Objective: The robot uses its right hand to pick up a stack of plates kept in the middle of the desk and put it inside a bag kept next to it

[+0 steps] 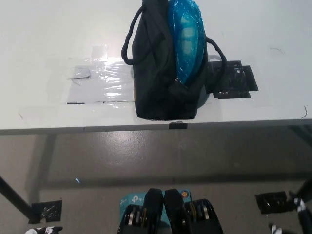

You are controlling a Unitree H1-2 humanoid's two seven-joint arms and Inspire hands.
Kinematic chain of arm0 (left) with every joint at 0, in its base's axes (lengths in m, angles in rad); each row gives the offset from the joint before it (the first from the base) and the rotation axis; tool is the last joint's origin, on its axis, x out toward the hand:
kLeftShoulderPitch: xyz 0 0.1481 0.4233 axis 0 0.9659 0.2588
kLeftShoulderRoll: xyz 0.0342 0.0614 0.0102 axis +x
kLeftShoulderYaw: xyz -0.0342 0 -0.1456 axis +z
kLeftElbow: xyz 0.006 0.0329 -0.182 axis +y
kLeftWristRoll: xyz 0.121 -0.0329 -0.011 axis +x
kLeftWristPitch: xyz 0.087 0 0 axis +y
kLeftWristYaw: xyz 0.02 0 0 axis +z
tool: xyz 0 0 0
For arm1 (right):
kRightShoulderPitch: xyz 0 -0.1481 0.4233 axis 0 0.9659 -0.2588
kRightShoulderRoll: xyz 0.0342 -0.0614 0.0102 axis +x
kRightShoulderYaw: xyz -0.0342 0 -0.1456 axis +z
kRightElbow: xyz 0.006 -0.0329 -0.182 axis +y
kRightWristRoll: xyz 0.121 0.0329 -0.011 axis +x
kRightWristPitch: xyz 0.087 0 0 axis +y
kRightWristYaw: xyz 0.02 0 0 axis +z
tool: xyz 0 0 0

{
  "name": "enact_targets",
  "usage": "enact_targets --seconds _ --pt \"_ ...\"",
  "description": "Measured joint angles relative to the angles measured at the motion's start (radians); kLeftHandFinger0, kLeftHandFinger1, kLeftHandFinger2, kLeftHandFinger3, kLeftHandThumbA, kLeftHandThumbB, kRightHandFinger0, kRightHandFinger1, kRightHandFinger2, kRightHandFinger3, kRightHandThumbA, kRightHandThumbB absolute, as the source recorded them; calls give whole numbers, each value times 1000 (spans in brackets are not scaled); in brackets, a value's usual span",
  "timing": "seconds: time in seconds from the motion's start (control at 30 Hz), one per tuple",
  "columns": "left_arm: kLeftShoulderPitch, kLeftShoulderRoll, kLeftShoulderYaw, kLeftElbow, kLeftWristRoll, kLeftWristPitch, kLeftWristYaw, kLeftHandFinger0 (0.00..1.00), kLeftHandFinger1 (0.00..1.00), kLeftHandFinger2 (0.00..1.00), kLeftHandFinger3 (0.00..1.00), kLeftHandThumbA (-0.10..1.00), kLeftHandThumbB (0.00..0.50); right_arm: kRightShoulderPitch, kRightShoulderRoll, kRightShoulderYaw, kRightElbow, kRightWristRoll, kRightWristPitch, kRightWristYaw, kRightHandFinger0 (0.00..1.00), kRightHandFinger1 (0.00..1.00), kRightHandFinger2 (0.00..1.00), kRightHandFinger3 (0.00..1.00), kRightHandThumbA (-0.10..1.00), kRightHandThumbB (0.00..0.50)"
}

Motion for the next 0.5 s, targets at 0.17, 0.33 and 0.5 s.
enact_targets --seconds 0.17,0.33,0.5 --pt "0 0 1 0 -1 0 0 606 677 731 765 -100 0 43 -11 -2 99 56 -85 -51 828 876 883 1000 752 189" --pt "0 -1 3 0 -2 0 0 619 685 760 777 -100 0 50 -13 -26 184 127 -172 -90 721 817 909 1000 844 213" --pt "1 -1 9 0 -7 0 0 606 678 735 767 -100 0 49 -13 -58 243 201 -253 -120 568 723 827 1000 928 164"
